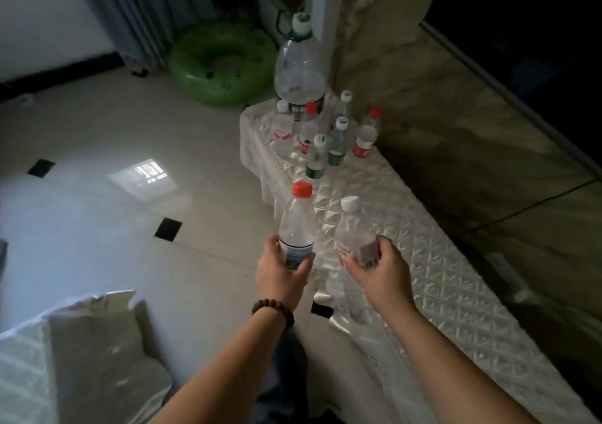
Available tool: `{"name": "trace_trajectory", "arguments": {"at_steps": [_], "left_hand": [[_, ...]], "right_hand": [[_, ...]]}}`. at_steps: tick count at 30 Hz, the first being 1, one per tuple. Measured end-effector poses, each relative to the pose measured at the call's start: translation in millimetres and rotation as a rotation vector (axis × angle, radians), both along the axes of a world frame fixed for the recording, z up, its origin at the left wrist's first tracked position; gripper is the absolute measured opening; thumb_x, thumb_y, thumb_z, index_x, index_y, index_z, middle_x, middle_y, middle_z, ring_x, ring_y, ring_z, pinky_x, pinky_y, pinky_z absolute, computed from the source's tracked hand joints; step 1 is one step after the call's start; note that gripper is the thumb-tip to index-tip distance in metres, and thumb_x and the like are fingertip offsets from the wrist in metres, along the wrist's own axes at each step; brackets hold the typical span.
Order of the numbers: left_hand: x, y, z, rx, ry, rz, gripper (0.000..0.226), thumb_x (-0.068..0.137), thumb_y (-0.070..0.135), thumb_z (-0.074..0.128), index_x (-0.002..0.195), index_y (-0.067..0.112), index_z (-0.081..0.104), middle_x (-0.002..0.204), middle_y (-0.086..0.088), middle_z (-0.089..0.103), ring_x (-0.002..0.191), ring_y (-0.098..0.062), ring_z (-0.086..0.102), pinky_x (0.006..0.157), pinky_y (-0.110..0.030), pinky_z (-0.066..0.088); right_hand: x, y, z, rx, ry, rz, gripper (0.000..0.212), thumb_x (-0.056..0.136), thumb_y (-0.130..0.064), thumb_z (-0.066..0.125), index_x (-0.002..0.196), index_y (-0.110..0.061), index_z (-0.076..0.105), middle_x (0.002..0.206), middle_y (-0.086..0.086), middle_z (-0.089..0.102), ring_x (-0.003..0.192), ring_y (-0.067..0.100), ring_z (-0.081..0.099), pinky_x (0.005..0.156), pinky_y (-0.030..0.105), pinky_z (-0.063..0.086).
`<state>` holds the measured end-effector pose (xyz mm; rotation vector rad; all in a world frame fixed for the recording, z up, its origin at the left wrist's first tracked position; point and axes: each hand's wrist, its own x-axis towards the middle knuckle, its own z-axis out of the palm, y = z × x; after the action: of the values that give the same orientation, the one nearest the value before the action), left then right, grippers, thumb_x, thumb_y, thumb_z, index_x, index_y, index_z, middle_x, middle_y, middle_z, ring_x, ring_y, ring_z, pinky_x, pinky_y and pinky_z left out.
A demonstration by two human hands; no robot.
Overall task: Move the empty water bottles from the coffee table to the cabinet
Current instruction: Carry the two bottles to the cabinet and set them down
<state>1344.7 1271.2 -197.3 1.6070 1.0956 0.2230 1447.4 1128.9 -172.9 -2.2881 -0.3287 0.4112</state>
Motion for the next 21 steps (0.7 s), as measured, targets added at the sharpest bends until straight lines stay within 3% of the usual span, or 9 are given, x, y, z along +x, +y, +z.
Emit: {"name": "trace_trajectory", "arguments": {"at_steps": [3,8,12,15,18,21], "left_hand": [[35,24,-13,-0.003,0.017,-0.101,0.052,0.071,0.035,0.077,0.103,0.044,0.037,0.102,0.010,0.059,0.092,-0.012,0.062,0.079,-0.041,0.057],[93,66,-29,-0.003,0.053,-0.247,0.053,0.073,0.028,0.078,0.108,0.034,0.038,0.109,0.001,0.058,0.090,-0.014,0.062,0.072,-0.039,0.059],[136,85,-38,0.061,0.087,-0.339,0.055,0.072,0.028,0.079,0.110,0.027,0.039,0.108,0.002,0.058,0.087,-0.015,0.061,0.067,-0.032,0.058],[168,83,-56,0.052,0.115,-0.382,0.069,0.070,0.028,0.081,0.122,0.026,0.036,0.113,0.001,0.057,0.094,-0.018,0.059,0.068,-0.026,0.054],[200,74,-83,0.065,0.128,-0.418,0.081,0.065,0.032,0.083,0.129,0.031,0.034,0.121,0.000,0.055,0.105,-0.023,0.058,0.085,-0.042,0.054],[231,62,-108,0.085,0.142,-0.432,0.080,0.063,0.034,0.082,0.130,0.028,0.039,0.123,-0.001,0.055,0.110,-0.024,0.056,0.090,-0.047,0.051]], "right_hand": [[32,17,-8,-0.008,0.021,-0.093,0.041,0.074,-0.040,0.075,0.106,-0.023,0.057,0.100,0.000,0.062,0.088,0.016,0.059,0.066,0.024,0.044],[84,35,-15,0.036,0.049,-0.276,0.039,0.073,-0.031,0.078,0.104,-0.020,0.058,0.096,-0.004,0.060,0.085,0.014,0.057,0.061,0.012,0.036],[121,33,-24,0.048,0.087,-0.374,0.044,0.072,-0.028,0.080,0.109,-0.018,0.058,0.099,-0.003,0.059,0.088,0.014,0.056,0.069,0.023,0.038],[151,30,-34,0.057,0.101,-0.388,0.044,0.072,-0.027,0.080,0.108,-0.020,0.056,0.101,-0.004,0.059,0.088,0.012,0.056,0.068,0.020,0.039],[186,25,-51,0.067,0.120,-0.378,0.048,0.072,-0.029,0.081,0.111,-0.020,0.054,0.102,-0.006,0.058,0.091,0.011,0.057,0.074,0.022,0.044],[219,21,-69,0.063,0.117,-0.357,0.051,0.072,-0.029,0.081,0.112,-0.021,0.051,0.105,-0.007,0.056,0.094,0.010,0.055,0.078,0.026,0.044]]}}
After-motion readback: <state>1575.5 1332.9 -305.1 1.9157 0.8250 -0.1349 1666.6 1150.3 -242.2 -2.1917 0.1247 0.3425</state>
